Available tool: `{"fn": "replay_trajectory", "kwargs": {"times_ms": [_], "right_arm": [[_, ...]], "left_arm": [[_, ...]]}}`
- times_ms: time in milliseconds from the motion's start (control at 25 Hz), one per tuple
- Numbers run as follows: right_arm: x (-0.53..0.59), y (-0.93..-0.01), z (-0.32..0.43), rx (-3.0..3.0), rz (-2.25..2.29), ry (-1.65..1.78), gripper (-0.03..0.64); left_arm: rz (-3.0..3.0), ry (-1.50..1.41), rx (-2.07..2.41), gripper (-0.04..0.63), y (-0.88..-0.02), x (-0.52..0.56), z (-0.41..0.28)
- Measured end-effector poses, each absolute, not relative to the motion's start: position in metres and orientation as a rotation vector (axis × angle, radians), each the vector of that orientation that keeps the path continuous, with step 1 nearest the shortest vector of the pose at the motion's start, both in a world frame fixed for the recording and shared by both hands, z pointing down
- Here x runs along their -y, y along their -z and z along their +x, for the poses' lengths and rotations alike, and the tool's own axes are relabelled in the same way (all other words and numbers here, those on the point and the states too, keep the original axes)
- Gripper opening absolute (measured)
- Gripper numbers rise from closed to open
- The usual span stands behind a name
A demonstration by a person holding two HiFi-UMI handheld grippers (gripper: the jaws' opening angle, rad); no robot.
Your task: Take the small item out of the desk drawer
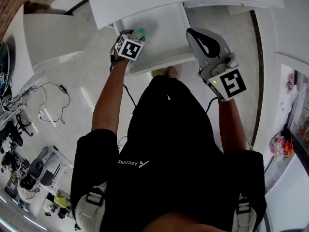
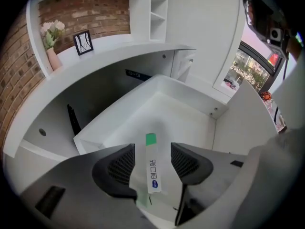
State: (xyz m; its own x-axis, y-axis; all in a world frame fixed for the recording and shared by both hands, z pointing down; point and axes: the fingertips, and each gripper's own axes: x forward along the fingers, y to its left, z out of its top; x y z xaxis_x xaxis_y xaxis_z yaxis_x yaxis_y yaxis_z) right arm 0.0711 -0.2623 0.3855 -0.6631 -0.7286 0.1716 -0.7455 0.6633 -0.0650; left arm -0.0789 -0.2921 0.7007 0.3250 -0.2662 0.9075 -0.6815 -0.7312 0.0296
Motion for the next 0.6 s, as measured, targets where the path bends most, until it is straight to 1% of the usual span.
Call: {"fn": "replay_trajectory", "kwargs": {"times_ms": [240,600], "right_arm": [[0.271,-0.402,0.081,2.700,1.261,-0.245,0.002],[0.285,-0.417,0.088,2.678,1.278,-0.277,0.002]], "left_arm": [[2.135,-1.469,0.777,0.232,-0.730,0.296,-0.081],[2.075,-1.522,0.696,0.230,-0.755,0.296,-0.079]]}}
